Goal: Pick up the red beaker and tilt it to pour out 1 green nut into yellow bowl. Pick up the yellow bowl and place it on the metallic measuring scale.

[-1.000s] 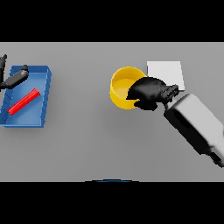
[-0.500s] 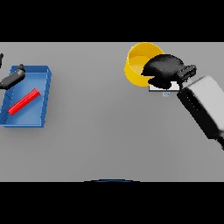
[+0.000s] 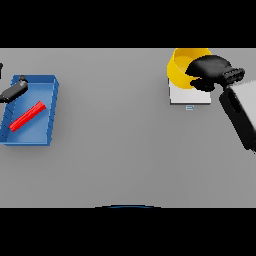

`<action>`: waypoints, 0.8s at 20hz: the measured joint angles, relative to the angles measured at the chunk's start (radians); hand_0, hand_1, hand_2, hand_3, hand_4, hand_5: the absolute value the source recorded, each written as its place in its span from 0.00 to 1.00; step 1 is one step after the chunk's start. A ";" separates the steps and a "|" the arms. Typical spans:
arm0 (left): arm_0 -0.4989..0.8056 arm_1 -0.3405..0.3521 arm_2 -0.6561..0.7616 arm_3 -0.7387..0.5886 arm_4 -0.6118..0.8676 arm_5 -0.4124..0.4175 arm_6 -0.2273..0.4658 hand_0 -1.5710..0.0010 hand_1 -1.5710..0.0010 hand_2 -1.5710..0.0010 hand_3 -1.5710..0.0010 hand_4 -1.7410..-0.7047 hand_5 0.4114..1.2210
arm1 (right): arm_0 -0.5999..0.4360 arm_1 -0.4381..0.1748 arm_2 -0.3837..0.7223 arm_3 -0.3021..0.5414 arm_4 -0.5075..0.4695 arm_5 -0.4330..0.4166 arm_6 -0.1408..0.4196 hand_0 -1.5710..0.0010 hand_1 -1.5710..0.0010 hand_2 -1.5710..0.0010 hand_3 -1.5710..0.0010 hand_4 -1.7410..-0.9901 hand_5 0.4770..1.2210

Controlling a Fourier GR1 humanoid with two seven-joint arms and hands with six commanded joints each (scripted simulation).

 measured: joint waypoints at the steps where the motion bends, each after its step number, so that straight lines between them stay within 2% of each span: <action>1: -0.002 0.004 0.004 -0.004 0.004 0.000 0.003 1.00 1.00 1.00 1.00 0.89 0.43 | -0.011 0.014 0.000 0.048 0.010 -0.019 0.002 0.00 0.00 0.00 0.22 0.03 1.00; 3: -0.002 -0.002 -0.002 0.000 0.001 0.004 0.008 1.00 1.00 1.00 1.00 0.89 0.43 | -0.014 0.016 -0.005 0.110 0.019 -0.051 -0.028 0.00 0.00 0.00 0.17 0.02 1.00; 7: -0.012 -0.010 -0.009 0.020 -0.005 0.001 0.008 1.00 1.00 1.00 1.00 0.91 0.41 | -0.030 0.047 -0.004 0.221 0.043 -0.121 -0.052 0.00 0.01 0.00 0.09 0.02 1.00; 9: -0.002 0.008 -0.004 0.014 -0.002 -0.008 -0.010 1.00 1.00 1.00 1.00 0.91 0.40 | -0.044 0.064 -0.005 0.273 0.048 -0.130 -0.051 0.00 0.03 0.00 0.06 0.02 1.00; 12: -0.005 -0.005 -0.004 0.023 0.001 -0.007 -0.014 1.00 1.00 1.00 1.00 0.90 0.39 | -0.043 0.074 -0.010 0.322 0.053 -0.152 -0.056 0.00 0.06 0.00 0.04 0.02 1.00; 14: -0.010 -0.003 -0.002 0.018 0.002 -0.006 -0.010 1.00 1.00 1.00 1.00 0.90 0.40 | -0.059 0.084 -0.013 0.356 0.056 -0.169 -0.082 0.01 0.10 0.00 0.06 0.03 1.00; 16: -0.020 -0.018 -0.010 0.027 -0.006 -0.004 -0.007 1.00 1.00 1.00 1.00 0.90 0.41 | -0.077 0.090 -0.019 0.399 0.061 -0.172 -0.087 0.02 0.10 0.00 0.26 0.02 1.00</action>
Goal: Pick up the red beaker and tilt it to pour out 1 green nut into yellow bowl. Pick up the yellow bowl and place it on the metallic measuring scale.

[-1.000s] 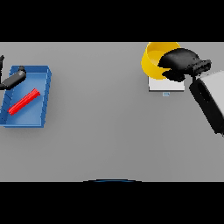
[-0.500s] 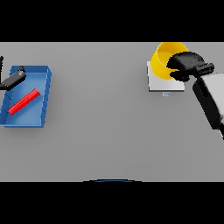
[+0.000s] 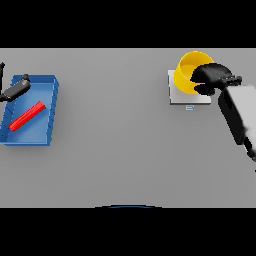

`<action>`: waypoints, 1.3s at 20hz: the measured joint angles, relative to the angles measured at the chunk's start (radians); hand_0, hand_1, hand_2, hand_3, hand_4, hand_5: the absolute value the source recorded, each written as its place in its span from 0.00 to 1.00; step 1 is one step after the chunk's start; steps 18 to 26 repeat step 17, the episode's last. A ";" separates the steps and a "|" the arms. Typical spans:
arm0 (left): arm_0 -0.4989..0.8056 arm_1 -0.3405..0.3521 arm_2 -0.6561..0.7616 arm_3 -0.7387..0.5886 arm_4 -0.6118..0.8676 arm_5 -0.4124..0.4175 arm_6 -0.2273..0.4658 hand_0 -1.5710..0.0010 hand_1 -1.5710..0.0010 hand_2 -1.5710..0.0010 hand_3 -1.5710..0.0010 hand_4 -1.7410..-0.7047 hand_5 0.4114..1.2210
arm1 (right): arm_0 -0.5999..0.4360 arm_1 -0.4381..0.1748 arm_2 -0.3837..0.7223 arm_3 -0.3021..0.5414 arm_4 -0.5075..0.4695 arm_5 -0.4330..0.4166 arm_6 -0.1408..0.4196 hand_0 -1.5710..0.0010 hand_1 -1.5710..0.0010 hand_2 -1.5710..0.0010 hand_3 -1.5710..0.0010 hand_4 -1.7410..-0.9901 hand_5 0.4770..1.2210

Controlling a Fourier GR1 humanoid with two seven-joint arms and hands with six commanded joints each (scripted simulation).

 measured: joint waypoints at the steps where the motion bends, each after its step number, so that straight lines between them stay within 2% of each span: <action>1: -0.005 -0.008 -0.001 0.000 0.000 0.006 0.011 1.00 1.00 1.00 1.00 0.90 0.41 | -0.004 0.006 -0.008 0.006 -0.006 0.010 0.009 0.02 0.08 0.05 0.35 0.11 1.00; 2: 0.001 -0.005 -0.007 -0.010 -0.004 0.009 0.014 1.00 1.00 1.00 1.00 0.90 0.41 | -0.008 0.012 -0.012 0.011 -0.010 0.022 0.013 0.03 0.14 0.14 0.42 0.19 0.88; 4: -0.001 -0.004 -0.007 -0.004 -0.002 0.005 0.015 1.00 1.00 1.00 1.00 0.89 0.41 | -0.011 0.014 -0.018 0.023 -0.017 0.030 0.010 0.38 0.45 0.39 0.51 0.32 0.68; 6: 0.003 -0.001 -0.003 0.001 0.002 0.002 0.011 1.00 1.00 1.00 1.00 0.90 0.41 | -0.018 0.016 -0.022 0.043 -0.019 0.037 0.003 0.60 0.65 0.56 0.57 0.39 0.55; 8: -0.011 -0.007 -0.008 0.019 -0.007 -0.004 0.009 1.00 1.00 1.00 1.00 0.90 0.40 | -0.025 0.017 -0.025 0.061 -0.021 0.045 -0.003 0.75 0.77 0.67 0.62 0.44 0.46; 10: -0.011 -0.015 -0.004 0.035 -0.002 -0.006 -0.003 1.00 1.00 1.00 1.00 0.90 0.41 | -0.042 0.020 -0.022 0.077 -0.017 0.052 -0.023 0.84 0.86 0.75 0.65 0.47 0.41; 15: -0.015 -0.026 -0.008 0.035 -0.006 0.002 -0.004 1.00 1.00 1.00 1.00 0.89 0.40 | -0.057 0.029 -0.001 0.113 0.005 0.055 -0.058 0.95 0.95 0.89 0.75 0.55 0.35; 17: -0.028 -0.035 -0.006 0.038 -0.001 0.003 0.010 1.00 1.00 1.00 1.00 0.89 0.40 | -0.066 0.033 0.003 0.127 0.015 0.049 -0.049 0.97 0.97 0.93 0.78 0.58 0.34; 26: -0.028 -0.035 -0.006 0.038 -0.001 0.003 0.010 1.00 1.00 1.00 1.00 0.89 0.40 | -0.066 0.033 0.003 0.127 0.015 0.049 -0.049 0.97 0.97 0.93 0.78 0.58 0.34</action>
